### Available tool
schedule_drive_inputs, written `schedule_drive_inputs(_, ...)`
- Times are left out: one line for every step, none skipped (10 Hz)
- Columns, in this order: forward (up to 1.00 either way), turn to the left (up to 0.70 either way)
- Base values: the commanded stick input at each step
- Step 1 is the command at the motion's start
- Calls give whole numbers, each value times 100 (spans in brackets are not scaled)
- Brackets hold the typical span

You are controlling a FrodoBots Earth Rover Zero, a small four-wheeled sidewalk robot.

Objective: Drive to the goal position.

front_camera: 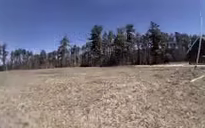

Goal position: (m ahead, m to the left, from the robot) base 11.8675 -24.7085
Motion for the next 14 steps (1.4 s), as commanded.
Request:
schedule_drive_inputs(70, -35)
schedule_drive_inputs(70, -35)
schedule_drive_inputs(70, -35)
schedule_drive_inputs(70, -35)
schedule_drive_inputs(70, -35)
schedule_drive_inputs(70, -35)
schedule_drive_inputs(70, -35)
schedule_drive_inputs(70, -35)
schedule_drive_inputs(70, -35)
schedule_drive_inputs(70, -35)
schedule_drive_inputs(70, -35)
schedule_drive_inputs(70, -35)
schedule_drive_inputs(70, -35)
schedule_drive_inputs(70, -35)
